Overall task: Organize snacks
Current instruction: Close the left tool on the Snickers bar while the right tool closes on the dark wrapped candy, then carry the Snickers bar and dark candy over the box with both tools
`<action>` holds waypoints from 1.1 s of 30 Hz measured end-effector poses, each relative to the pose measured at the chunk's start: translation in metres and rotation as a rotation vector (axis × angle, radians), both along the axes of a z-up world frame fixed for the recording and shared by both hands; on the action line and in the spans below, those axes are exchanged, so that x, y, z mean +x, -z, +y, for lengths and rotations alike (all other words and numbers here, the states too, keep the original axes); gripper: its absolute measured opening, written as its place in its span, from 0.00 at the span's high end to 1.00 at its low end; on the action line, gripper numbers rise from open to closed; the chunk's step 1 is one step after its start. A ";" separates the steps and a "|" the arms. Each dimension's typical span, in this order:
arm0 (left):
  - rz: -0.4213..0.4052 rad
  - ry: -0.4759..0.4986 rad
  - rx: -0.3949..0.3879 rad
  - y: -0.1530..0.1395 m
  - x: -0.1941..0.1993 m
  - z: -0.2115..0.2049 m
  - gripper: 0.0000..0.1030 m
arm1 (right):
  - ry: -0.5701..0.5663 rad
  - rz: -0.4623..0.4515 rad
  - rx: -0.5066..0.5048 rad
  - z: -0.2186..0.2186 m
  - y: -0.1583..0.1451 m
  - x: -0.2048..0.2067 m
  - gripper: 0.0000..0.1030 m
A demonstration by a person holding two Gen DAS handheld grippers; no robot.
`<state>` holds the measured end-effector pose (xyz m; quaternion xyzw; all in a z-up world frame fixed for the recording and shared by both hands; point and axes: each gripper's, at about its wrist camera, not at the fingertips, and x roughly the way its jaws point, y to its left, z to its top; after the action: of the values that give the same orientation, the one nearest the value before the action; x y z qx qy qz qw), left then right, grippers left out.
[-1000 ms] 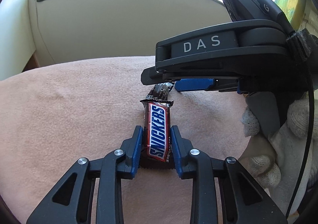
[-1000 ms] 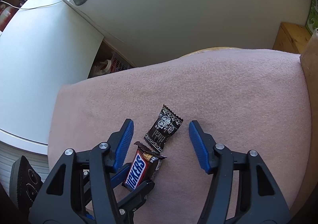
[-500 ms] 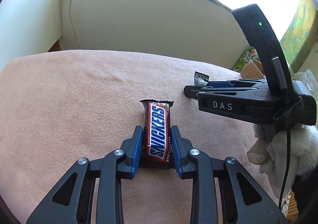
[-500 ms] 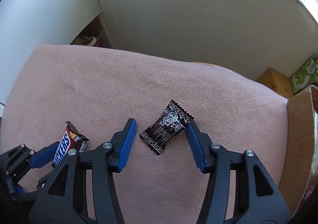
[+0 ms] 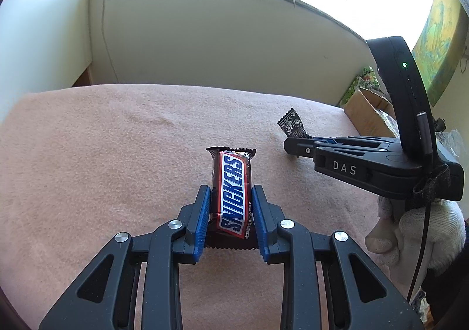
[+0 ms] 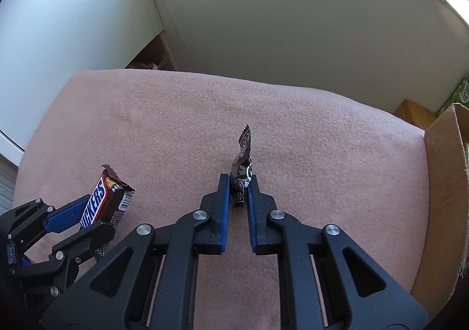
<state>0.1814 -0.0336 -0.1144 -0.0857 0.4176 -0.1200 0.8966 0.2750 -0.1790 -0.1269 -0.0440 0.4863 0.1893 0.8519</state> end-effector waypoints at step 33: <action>-0.157 0.270 -0.056 -0.072 -0.005 -0.153 0.74 | 0.252 -0.275 0.033 -0.193 -0.089 -0.102 0.89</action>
<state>0.1763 -0.1862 -0.0422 -0.0440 0.3507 -0.2571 0.8994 0.1728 -0.3719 -0.0379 0.0061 0.3638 0.0812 0.9279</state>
